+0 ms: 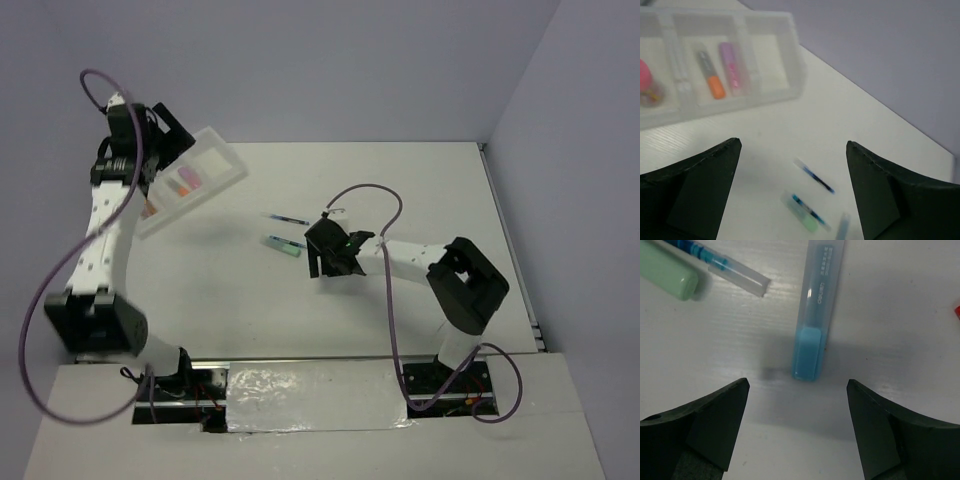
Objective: Sort the stationery into containers
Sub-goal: Pick up the stationery from the center of the board.
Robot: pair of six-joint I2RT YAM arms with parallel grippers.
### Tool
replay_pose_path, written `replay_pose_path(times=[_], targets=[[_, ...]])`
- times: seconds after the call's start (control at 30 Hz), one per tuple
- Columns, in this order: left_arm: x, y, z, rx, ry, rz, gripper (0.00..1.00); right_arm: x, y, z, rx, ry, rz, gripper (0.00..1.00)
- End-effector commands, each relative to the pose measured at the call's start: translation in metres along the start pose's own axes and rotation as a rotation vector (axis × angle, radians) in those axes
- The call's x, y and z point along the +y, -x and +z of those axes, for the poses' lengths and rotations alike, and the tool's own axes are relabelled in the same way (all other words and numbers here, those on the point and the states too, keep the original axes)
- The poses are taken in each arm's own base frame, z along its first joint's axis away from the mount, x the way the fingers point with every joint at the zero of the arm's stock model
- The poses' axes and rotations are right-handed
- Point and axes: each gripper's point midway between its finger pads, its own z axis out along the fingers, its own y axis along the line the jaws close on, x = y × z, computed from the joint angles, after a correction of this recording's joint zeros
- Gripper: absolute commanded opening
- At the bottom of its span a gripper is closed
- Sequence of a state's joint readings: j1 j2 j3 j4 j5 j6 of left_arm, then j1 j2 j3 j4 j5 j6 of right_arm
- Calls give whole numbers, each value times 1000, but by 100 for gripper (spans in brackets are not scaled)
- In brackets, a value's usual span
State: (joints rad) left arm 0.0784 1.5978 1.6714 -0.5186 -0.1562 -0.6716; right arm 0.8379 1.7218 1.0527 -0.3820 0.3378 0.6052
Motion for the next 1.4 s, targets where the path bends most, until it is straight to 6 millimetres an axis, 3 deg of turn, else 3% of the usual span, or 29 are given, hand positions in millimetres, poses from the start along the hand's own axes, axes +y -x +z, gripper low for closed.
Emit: replay_pose_path(times=[0.0, 0.07, 0.1, 0.13, 0.2, 0.23, 0.33, 0.4, 0.43, 0.47, 0.5, 0.53, 0.57, 0.6, 0.63, 0.7, 0.73, 0.8, 0.83, 0.87, 0.97, 1.23, 1.3, 1.37], targets=[[-36, -41, -63, 44, -290, -21, 99, 7, 26, 2, -33, 0, 12, 86], [-33, -47, -97, 6, -339, 5, 99, 3, 29, 11, -23, -32, 17, 82], [-20, -67, -96, 40, -320, 15, 99, 2, 29, 15, -16, -41, 15, 78], [-17, -66, -111, 18, -336, 25, 99, -1, 30, 18, -12, -53, 22, 75], [0, -87, -113, 54, -309, 55, 99, -4, 24, 31, 17, -73, 14, 68], [7, -97, -123, 63, -322, 86, 99, -7, 12, 43, 67, -96, -5, 59], [14, -111, -129, 101, -331, 117, 99, -6, 5, 47, 89, -93, -6, 50], [12, -119, -137, 120, -374, 136, 99, -9, -3, 46, 100, -90, 9, 48], [13, -127, -137, 144, -386, 137, 99, -9, -2, 42, 88, -77, 15, 40], [2, -134, -145, 179, -467, 126, 99, -7, -1, 38, 81, -56, 12, 34], [-6, -141, -150, 206, -531, 116, 99, 0, 0, 33, 82, -5, 14, 27], [-11, -162, -153, 271, -595, 102, 99, 12, 8, 27, 40, 55, 16, 13], [-34, -166, -164, 270, -722, 104, 99, 17, 15, 10, -5, 110, 20, 11], [-41, -187, -174, 358, -799, 61, 99, 26, 20, -2, -45, 166, -4, 11], [-49, -193, -180, 374, -840, 52, 99, 40, 19, -13, -93, 229, -22, 11], [-68, -210, -193, 421, -917, 31, 99, 64, 42, -53, -209, 383, -39, 11], [-73, -214, -197, 440, -937, 18, 99, 71, 34, -63, -221, 428, -62, 11], [-84, -226, -203, 486, -964, -13, 99, 87, 54, -103, -338, 558, -60, 9], [-88, -232, -202, 494, -946, -19, 99, 90, 46, -112, -357, 588, -75, 7], [-87, -235, -200, 497, -927, -21, 99, 95, 60, -137, -436, 645, -62, 6], [-86, -242, -194, 506, -897, -51, 99, 97, 63, -166, -503, 711, -70, 5], [-100, -246, -193, 537, -952, -90, 98, 114, 69, -209, -552, 830, -114, 6], [-102, -247, -195, 546, -969, -93, 93, 116, 72, -212, -548, 828, -115, 6], [-107, -247, -197, 544, -983, -95, 76, 119, 71, -206, -526, 812, -128, 7]])
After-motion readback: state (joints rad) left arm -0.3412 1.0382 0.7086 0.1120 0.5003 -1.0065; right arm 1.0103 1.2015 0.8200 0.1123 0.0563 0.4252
